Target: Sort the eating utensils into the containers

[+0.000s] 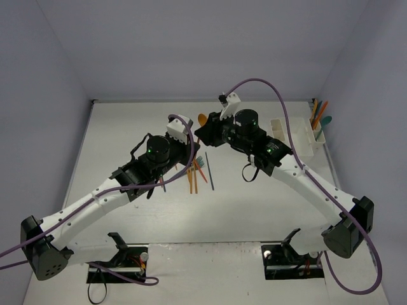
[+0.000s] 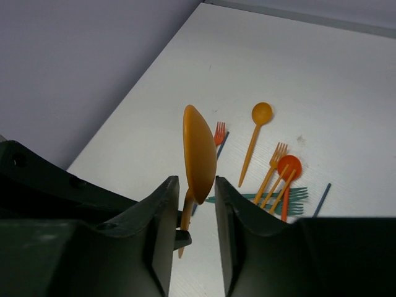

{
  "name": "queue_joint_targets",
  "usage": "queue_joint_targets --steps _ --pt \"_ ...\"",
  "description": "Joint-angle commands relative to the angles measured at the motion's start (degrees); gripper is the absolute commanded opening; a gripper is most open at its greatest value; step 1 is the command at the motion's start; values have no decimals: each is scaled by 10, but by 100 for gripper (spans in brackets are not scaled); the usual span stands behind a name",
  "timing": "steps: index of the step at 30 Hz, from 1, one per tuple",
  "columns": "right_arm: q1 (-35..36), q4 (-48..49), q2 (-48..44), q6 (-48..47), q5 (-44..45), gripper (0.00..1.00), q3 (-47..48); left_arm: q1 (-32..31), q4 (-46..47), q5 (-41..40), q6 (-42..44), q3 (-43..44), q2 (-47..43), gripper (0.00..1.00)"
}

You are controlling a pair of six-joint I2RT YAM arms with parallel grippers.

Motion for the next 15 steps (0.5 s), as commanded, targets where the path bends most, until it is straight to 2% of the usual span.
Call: queue_joint_targets --steps 1,4,6,9,12,15 --pt "3 57 -4 1 18 18 -4 -3 57 -11 -17 40 5 0" --pt "3 57 -12 -3 35 5 -14 -3 51 -9 -22 46 17 0" --pt "2 57 -19 -6 54 0 -20 -3 47 -9 -30 46 21 0" --pt "-9 56 -35 -9 67 0 -27 -2 39 -16 -38 43 24 19" --pt "-39 55 -47 -11 74 0 -32 -2 34 -29 -48 30 22 46" --pt "-81 51 -63 -15 72 0 -40 -1 24 -55 -60 21 19 60"
